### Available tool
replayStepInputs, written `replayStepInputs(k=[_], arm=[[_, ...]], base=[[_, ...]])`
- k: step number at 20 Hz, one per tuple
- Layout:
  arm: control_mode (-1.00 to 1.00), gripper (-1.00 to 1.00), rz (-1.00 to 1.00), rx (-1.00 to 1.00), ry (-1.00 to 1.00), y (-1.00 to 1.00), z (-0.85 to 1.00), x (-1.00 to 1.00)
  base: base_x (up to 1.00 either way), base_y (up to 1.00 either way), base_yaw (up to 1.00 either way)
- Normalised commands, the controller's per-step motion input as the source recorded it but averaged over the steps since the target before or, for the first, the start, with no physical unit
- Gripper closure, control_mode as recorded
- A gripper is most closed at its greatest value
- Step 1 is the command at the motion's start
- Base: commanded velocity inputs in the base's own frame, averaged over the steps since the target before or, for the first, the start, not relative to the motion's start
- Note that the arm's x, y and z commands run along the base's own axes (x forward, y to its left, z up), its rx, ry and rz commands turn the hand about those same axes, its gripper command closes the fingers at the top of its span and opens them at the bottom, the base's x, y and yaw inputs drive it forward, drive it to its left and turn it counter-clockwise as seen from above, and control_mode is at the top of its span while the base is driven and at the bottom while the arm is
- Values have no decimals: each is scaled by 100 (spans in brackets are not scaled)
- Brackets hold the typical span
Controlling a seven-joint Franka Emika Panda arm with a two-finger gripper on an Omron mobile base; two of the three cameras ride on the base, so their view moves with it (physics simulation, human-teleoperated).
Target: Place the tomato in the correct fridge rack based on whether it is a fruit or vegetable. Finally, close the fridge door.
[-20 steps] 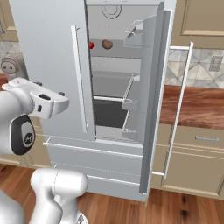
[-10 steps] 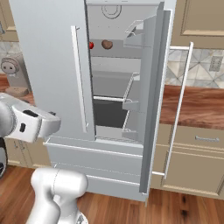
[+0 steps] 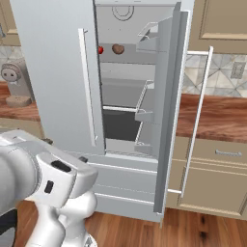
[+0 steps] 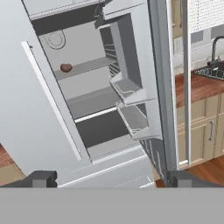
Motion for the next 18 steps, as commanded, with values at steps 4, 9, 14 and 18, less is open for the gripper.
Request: replayStepInputs(k=[4, 9, 14, 18], arm=[[-100, -100, 1, 0, 2, -91, -4, 19], [-100, -100, 4, 0, 0, -84, -34, 62], [-100, -100, 5, 0, 0, -71, -38, 54], [-100, -100, 4, 3, 0, -60, 0, 18]], base=[[0, 0, 0], [0, 0, 0], [0, 0, 0], [0, 0, 0]])
